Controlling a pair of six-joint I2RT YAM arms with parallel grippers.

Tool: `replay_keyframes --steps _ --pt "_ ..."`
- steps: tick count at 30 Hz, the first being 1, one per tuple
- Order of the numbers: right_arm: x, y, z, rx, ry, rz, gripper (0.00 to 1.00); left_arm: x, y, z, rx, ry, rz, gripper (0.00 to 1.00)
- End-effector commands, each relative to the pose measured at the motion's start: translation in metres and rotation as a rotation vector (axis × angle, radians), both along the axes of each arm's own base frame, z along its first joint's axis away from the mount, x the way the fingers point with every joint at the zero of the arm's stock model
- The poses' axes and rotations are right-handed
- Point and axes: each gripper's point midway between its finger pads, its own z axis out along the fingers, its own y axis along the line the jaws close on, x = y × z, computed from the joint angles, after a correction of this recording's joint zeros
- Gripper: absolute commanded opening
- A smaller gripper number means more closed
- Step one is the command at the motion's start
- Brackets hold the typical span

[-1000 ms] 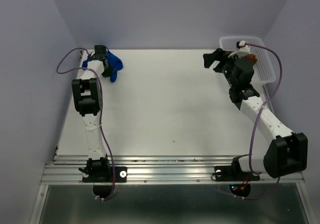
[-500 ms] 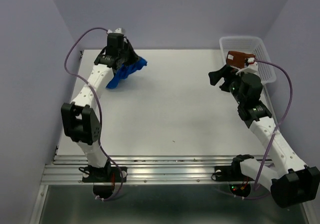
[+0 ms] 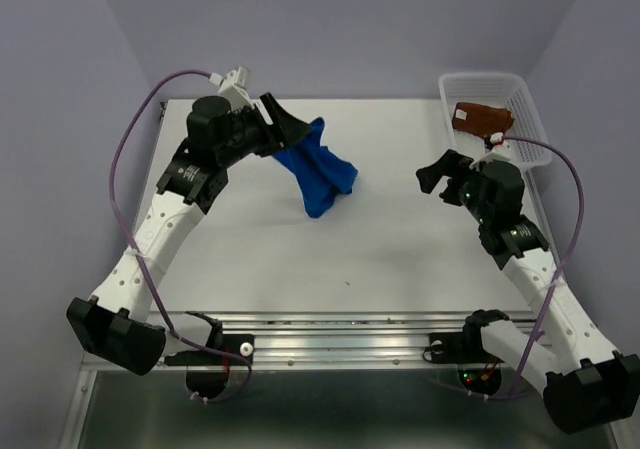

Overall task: Roll the towels
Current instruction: Move the towel to the center of the board

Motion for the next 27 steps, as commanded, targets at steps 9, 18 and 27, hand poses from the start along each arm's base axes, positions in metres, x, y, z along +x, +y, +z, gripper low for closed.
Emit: replay_keyframes --steps 9,18,27 --pt "0.004 0.026 -0.05 -0.062 0.151 0.15 1.0 -0.072 0.038 -0.197 0.395 0.384 0.182 0.99" --pt "0.052 0.057 -0.056 -0.3 0.153 0.156 1.0 -0.068 0.067 -0.244 0.488 0.546 0.375 0.99" --pt "0.103 0.172 -0.072 -0.384 0.215 0.329 1.0 0.074 0.111 -0.237 0.385 0.557 0.511 0.99"
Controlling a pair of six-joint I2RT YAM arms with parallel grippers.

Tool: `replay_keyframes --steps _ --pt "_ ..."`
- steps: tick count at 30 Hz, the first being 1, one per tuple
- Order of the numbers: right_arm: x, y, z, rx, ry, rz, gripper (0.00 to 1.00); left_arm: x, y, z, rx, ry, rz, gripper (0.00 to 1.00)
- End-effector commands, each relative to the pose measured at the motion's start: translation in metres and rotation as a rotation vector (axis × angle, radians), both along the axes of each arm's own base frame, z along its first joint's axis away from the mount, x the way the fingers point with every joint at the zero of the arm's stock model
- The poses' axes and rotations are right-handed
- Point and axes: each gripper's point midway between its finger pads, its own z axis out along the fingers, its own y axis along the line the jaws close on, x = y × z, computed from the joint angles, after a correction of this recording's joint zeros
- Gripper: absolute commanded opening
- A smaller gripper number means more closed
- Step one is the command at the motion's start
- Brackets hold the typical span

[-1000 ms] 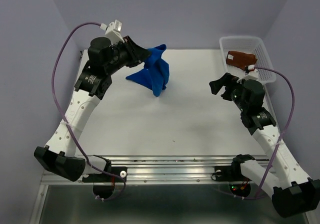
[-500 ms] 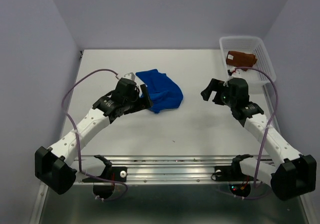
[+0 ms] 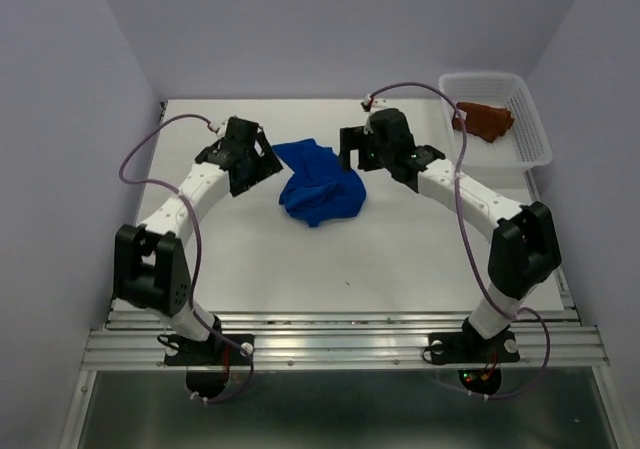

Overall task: Roll the towels
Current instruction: Move the towel to the center of the board, then flatten the towel

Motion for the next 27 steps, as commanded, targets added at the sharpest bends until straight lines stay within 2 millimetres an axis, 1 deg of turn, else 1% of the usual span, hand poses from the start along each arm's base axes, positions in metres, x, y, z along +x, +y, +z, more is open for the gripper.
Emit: replay_keyframes --steps 1,2,3,4,5,6,7,8,9,10,11,12,13,14,15,16,17,18,19,20,21,22,24,25,26,27 --pt "0.003 0.034 -0.013 0.008 0.055 -0.004 1.0 0.081 0.028 0.014 -0.033 -0.077 0.043 0.99" --pt "0.004 0.045 -0.023 0.04 0.094 -0.022 1.0 0.104 0.029 0.004 -0.045 -0.048 0.039 0.99" --pt "0.002 0.054 -0.028 0.049 0.108 -0.013 1.0 0.114 0.028 -0.002 -0.034 -0.036 0.015 0.99" --pt "0.005 0.058 -0.033 0.063 0.125 -0.026 1.0 0.124 0.022 -0.008 -0.053 -0.019 -0.001 0.99" --pt "0.005 0.061 -0.039 0.085 0.158 -0.048 1.0 0.143 0.016 0.007 -0.065 -0.056 -0.033 0.99" --pt "0.004 0.067 -0.054 0.074 0.192 -0.056 1.0 0.153 0.016 -0.024 -0.05 0.005 -0.033 0.99" --pt "0.008 0.069 -0.053 0.084 0.196 -0.077 1.0 0.159 0.014 -0.031 -0.047 0.027 -0.039 0.99" --pt "0.006 0.073 -0.058 0.079 0.213 -0.095 1.0 0.175 0.009 -0.02 -0.055 -0.008 -0.066 0.99" --pt "0.008 0.072 -0.062 0.074 0.22 -0.108 1.0 0.181 0.005 -0.044 -0.053 0.036 -0.083 0.99" --pt "0.007 0.077 -0.068 0.068 0.231 -0.11 1.0 0.184 0.003 -0.05 -0.056 0.049 -0.102 0.99" --pt "0.007 0.077 -0.069 0.074 0.236 -0.119 1.0 0.189 0.001 -0.053 -0.055 0.05 -0.119 0.99" --pt "0.007 0.079 -0.071 0.078 0.242 -0.111 1.0 0.196 -0.001 -0.061 -0.053 0.054 -0.125 0.99" --pt "0.005 0.083 -0.072 0.078 0.243 -0.105 1.0 0.199 -0.001 -0.065 -0.048 0.054 -0.124 0.99" --pt "0.004 0.083 -0.077 0.074 0.249 -0.108 0.99 0.204 0.001 -0.067 -0.039 0.046 -0.117 0.99" --pt "0.004 0.088 -0.076 0.08 0.239 -0.099 0.99 0.206 0.001 -0.07 -0.037 0.047 -0.114 0.98" --pt "0.004 0.088 -0.078 0.078 0.239 -0.1 0.98 0.208 -0.001 -0.081 -0.037 0.059 -0.127 0.96" --pt "0.004 0.09 -0.081 0.08 0.246 -0.099 0.94 0.21 -0.002 -0.088 -0.038 0.064 -0.132 0.93" --pt "0.004 0.09 -0.081 0.08 0.248 -0.099 0.93 0.213 0.0 -0.085 -0.034 0.056 -0.127 0.93" --pt "0.005 0.091 -0.082 0.083 0.25 -0.099 0.91 0.213 0.001 -0.095 -0.025 0.071 -0.121 0.92" --pt "0.005 0.091 -0.083 0.088 0.254 -0.104 0.88 0.214 0.001 -0.098 -0.024 0.076 -0.119 0.9" --pt "0.004 0.092 -0.084 0.09 0.258 -0.106 0.87 0.217 0.0 -0.097 -0.023 0.07 -0.123 0.87" --pt "0.004 0.092 -0.084 0.095 0.26 -0.104 0.86 0.217 -0.001 -0.105 -0.024 0.087 -0.126 0.81" --pt "0.004 0.095 -0.088 0.1 0.269 -0.098 0.83 0.217 -0.005 -0.111 -0.035 0.093 -0.143 0.73" --pt "0.004 0.095 -0.089 0.102 0.271 -0.101 0.81 0.216 -0.006 -0.115 -0.035 0.099 -0.145 0.66" --pt "0.004 0.095 -0.09 0.104 0.275 -0.107 0.79 0.213 -0.009 -0.119 -0.035 0.107 -0.152 0.62" --pt "0.004 0.095 -0.09 0.108 0.276 -0.112 0.78 0.211 -0.01 -0.122 -0.032 0.114 -0.155 0.62"
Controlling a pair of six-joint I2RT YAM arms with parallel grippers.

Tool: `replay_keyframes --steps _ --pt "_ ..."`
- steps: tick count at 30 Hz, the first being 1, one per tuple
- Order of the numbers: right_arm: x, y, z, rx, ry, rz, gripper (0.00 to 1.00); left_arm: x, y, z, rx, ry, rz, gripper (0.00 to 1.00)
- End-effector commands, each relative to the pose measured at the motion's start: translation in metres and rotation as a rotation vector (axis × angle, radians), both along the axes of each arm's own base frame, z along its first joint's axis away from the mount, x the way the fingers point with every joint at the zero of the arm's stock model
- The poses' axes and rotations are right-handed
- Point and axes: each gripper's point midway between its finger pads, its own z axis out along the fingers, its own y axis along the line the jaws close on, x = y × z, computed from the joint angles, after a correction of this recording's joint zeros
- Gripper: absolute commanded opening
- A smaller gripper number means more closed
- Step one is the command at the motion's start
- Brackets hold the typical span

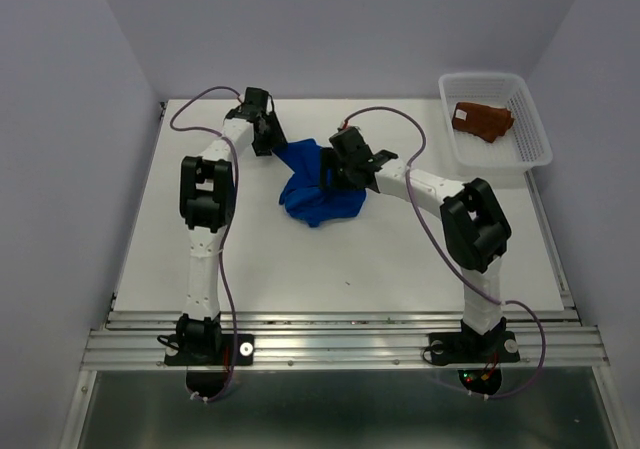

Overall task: Roll the towels
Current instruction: Flatten the towel

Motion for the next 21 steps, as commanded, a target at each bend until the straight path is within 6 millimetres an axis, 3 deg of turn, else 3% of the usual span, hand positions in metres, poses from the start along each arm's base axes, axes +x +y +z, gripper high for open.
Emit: replay_keyframes --steps 1,3,6,8,10,11,14,15,16,17,18,19,20,21 --pt "0.008 0.018 0.011 0.053 -0.028 -0.014 0.75 -0.01 -0.007 -0.022 0.014 0.05 -0.038 0.56" --pt "0.008 0.018 0.009 0.053 -0.019 -0.023 0.73 -0.01 -0.009 -0.023 0.037 0.048 -0.046 0.49" --pt "0.008 0.018 0.007 0.054 -0.013 -0.029 0.65 -0.007 -0.015 -0.021 0.039 0.033 -0.059 0.23" --pt "0.01 0.019 0.006 0.054 -0.021 -0.032 0.55 -0.004 -0.02 -0.021 0.016 0.03 -0.076 0.0" --pt "0.015 0.019 0.009 0.053 -0.041 -0.041 0.45 0.0 -0.025 -0.015 -0.002 0.013 -0.089 0.0" --pt "0.018 0.02 0.011 0.052 -0.059 -0.034 0.33 0.0 -0.023 -0.013 0.001 0.01 -0.085 0.0" --pt "0.023 0.017 0.02 0.036 -0.106 -0.021 0.09 0.006 -0.018 0.029 -0.01 -0.09 -0.047 0.0" --pt "0.024 0.016 0.035 0.037 -0.141 -0.006 0.04 0.006 -0.015 0.042 -0.012 -0.12 -0.033 0.0" --pt "0.023 0.017 0.041 0.043 -0.163 0.014 0.01 0.003 -0.012 0.074 -0.028 -0.191 -0.018 0.0" --pt "0.022 0.014 0.049 0.03 -0.189 0.035 0.01 0.001 -0.009 0.089 -0.034 -0.226 -0.006 0.0" --pt "0.021 0.012 0.079 0.061 -0.255 0.044 0.01 -0.009 0.002 0.089 -0.02 -0.224 0.025 0.0" --pt "0.018 0.008 0.091 0.061 -0.286 0.048 0.01 -0.014 0.008 0.136 -0.039 -0.319 0.048 0.0" --pt "0.01 -0.001 0.089 0.041 -0.29 0.055 0.01 -0.019 0.015 0.151 -0.044 -0.353 0.068 0.0" --pt "0.005 -0.008 0.098 0.014 -0.322 0.08 0.01 -0.033 0.025 0.146 -0.036 -0.337 0.106 0.0"
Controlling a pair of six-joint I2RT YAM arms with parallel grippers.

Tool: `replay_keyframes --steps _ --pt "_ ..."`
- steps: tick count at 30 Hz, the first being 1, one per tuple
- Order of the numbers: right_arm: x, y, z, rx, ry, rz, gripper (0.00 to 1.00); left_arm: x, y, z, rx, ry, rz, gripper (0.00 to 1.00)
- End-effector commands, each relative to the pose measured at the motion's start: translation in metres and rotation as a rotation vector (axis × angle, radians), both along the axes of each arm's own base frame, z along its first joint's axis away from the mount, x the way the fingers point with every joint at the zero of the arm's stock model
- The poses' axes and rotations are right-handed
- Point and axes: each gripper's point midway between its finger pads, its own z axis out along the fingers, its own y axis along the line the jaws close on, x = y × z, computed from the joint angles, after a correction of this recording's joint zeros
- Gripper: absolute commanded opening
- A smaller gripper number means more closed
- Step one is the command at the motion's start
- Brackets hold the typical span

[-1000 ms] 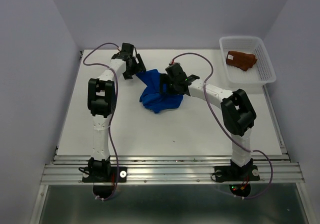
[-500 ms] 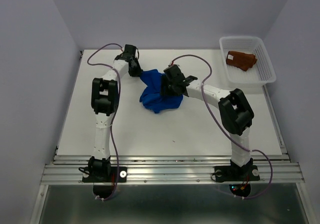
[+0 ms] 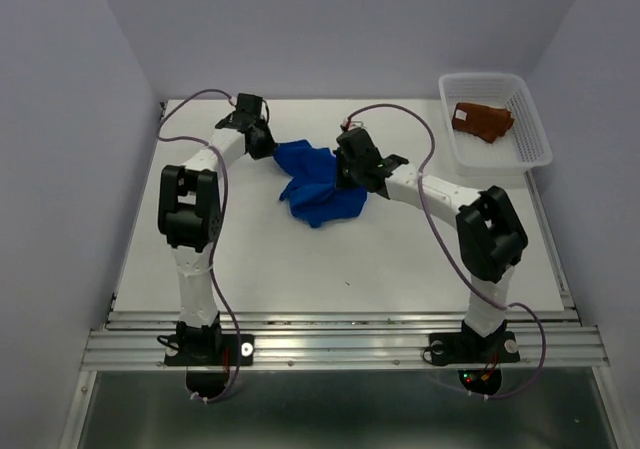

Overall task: Roll the towels
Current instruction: Flatten the towel

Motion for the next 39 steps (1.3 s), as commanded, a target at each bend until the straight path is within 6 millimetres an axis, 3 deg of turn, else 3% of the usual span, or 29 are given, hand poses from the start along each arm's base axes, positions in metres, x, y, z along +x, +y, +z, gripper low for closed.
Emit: replay_keyframes --steps 1,3,4,5,6,7,8,10,11,12,14,15,18,19,23,27,28,29,30,31,33,34,35,36,37,39 --pt "-0.006 -0.019 0.119 0.042 -0.3 0.035 0.01 -0.007 0.039 0.174 -0.062 -0.399 0.142 0.0" --pt "-0.022 -0.042 0.123 -0.018 -0.328 0.039 0.01 -0.027 0.053 0.193 -0.093 -0.428 0.189 0.0" --pt "-0.032 -0.062 0.154 -0.013 -0.394 -0.003 0.01 -0.048 0.075 0.205 -0.079 -0.449 0.25 0.0" --pt "-0.04 -0.074 0.16 -0.024 -0.414 -0.024 0.01 -0.058 0.082 0.211 -0.084 -0.46 0.27 0.0" --pt "-0.05 -0.089 0.15 -0.078 -0.415 -0.02 0.01 -0.069 0.089 0.216 -0.084 -0.47 0.289 0.0" --pt "-0.062 -0.109 0.171 -0.079 -0.468 -0.068 0.01 -0.091 0.104 0.226 -0.08 -0.488 0.341 0.0" --pt "-0.063 -0.118 0.159 -0.122 -0.452 -0.087 0.01 -0.102 0.109 0.229 -0.077 -0.494 0.359 0.0" --pt "-0.082 -0.152 0.175 -0.167 -0.509 -0.152 0.01 -0.133 0.125 0.249 -0.073 -0.534 0.44 0.0" --pt "-0.092 -0.167 0.196 -0.155 -0.559 -0.188 0.01 -0.142 0.131 0.256 -0.069 -0.554 0.463 0.0" --pt "-0.097 -0.181 0.202 -0.181 -0.578 -0.231 0.01 -0.16 0.139 0.274 -0.067 -0.59 0.505 0.0" --pt "-0.106 -0.199 0.223 -0.171 -0.627 -0.293 0.01 -0.178 0.15 0.291 -0.052 -0.622 0.553 0.0" --pt "-0.116 -0.213 0.243 -0.16 -0.672 -0.327 0.01 -0.196 0.16 0.306 -0.031 -0.643 0.603 0.0" --pt "-0.131 -0.229 0.269 -0.129 -0.72 -0.366 0.01 -0.222 0.171 0.336 -0.033 -0.694 0.664 0.0" --pt "-0.141 -0.237 0.287 -0.086 -0.75 -0.387 0.01 -0.236 0.172 0.345 -0.04 -0.715 0.669 0.0" --pt "-0.163 -0.255 0.305 -0.008 -0.792 -0.427 0.01 -0.267 0.172 0.367 -0.09 -0.81 0.671 0.0" --pt "-0.168 -0.262 0.284 -0.011 -0.737 -0.466 0.01 -0.26 0.148 0.343 -0.149 -0.761 0.553 0.0" --pt "-0.167 -0.266 0.277 -0.029 -0.72 -0.5 0.01 -0.248 0.142 0.314 -0.143 -0.704 0.525 0.0" --pt "-0.164 -0.267 0.268 -0.044 -0.703 -0.516 0.02 -0.241 0.138 0.298 -0.146 -0.671 0.509 0.0" --pt "-0.156 -0.262 0.244 -0.087 -0.659 -0.517 0.02 -0.236 0.131 0.277 -0.159 -0.618 0.481 0.0" --pt "-0.152 -0.261 0.233 -0.117 -0.637 -0.525 0.02 -0.225 0.126 0.236 -0.145 -0.529 0.464 0.0" --pt "-0.134 -0.255 0.197 -0.199 -0.554 -0.526 0.04 -0.217 0.119 0.198 -0.148 -0.447 0.44 0.0" --pt "-0.127 -0.247 0.178 -0.209 -0.505 -0.483 0.04 -0.214 0.112 0.161 -0.15 -0.361 0.412 0.0" --pt "-0.118 -0.245 0.163 -0.219 -0.457 -0.468 0.04 -0.207 0.111 0.151 -0.152 -0.357 0.404 0.0" --pt "-0.096 -0.261 0.136 -0.258 -0.373 -0.513 0.04 -0.206 0.108 0.136 -0.154 -0.323 0.396 0.0" --pt "-0.083 -0.253 0.118 -0.204 -0.311 -0.451 0.04 -0.203 0.108 0.11 -0.138 -0.263 0.403 0.0" --pt "-0.057 -0.26 0.095 -0.173 -0.239 -0.452 0.05 -0.201 0.111 0.089 -0.113 -0.206 0.422 0.0"
